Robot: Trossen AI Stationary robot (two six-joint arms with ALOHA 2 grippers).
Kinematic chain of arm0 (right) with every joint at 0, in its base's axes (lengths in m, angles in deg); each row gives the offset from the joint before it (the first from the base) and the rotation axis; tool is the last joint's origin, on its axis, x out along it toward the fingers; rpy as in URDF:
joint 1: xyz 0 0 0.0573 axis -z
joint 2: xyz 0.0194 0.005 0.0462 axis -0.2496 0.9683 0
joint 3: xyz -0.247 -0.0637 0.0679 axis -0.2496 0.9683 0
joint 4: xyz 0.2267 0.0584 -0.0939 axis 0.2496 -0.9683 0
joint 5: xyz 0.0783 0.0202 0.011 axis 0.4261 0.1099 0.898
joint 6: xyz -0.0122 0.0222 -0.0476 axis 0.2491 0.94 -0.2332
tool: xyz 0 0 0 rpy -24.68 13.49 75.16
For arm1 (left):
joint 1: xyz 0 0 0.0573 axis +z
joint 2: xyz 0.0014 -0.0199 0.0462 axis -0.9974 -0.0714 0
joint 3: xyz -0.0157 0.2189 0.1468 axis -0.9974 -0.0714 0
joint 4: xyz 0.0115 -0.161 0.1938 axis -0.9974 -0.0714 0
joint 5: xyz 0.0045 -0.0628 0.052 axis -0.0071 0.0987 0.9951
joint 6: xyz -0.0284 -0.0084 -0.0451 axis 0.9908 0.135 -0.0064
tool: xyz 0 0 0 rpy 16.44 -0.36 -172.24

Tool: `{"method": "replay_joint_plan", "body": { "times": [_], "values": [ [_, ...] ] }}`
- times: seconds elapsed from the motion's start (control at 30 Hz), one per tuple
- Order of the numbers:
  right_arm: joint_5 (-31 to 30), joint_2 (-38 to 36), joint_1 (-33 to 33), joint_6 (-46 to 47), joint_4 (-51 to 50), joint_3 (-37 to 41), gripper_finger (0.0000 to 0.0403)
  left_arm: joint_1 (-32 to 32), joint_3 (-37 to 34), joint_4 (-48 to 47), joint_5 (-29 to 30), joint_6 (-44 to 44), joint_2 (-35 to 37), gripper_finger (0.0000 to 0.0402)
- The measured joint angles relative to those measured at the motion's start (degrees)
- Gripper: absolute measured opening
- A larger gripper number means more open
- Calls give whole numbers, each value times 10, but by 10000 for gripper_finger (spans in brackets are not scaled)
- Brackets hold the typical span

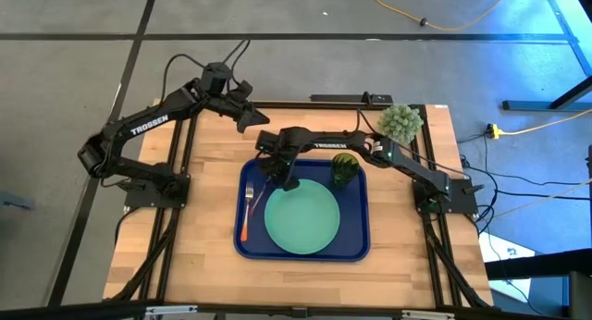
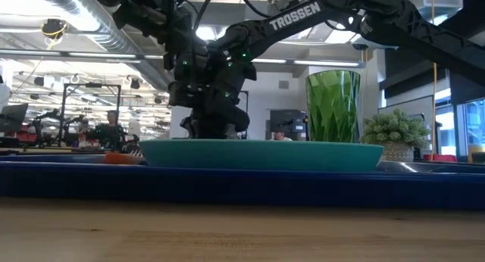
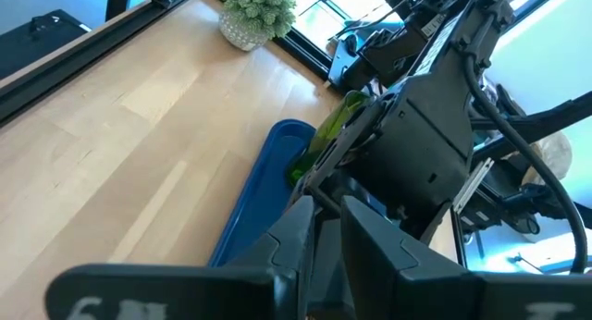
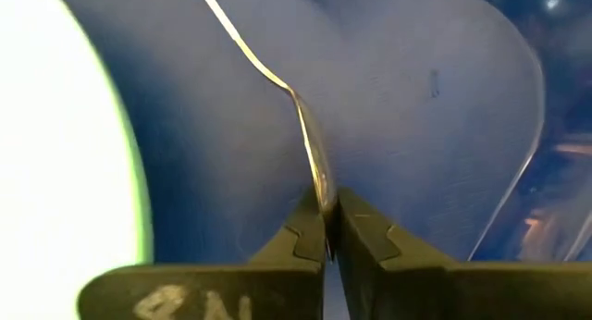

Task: Pick and place plate/cup/fork/spoon on tray
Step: Put the orange spoon on the left of the green plate on the blue tray

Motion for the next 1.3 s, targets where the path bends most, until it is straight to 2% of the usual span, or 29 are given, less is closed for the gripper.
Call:
{"method": "replay_joint_plan", "body": {
  "times": [0.3, 0.7, 0.97, 1.3],
  "values": [
    [-2, 0, 0, -68, -38, -16, 14, 0, 0, 0, 0, 0, 0, 51],
    [-6, 0, 0, -63, -30, -17, 73, 0, 0, 0, 0, 0, 0, 51],
    [-8, 0, 0, -51, -36, -19, 79, 0, 0, 0, 0, 0, 0, 51],
    [-8, -2, 3, -34, -50, -86, 80, 1, 1, 2, 2, 1, 0, 51]
  ]
}}
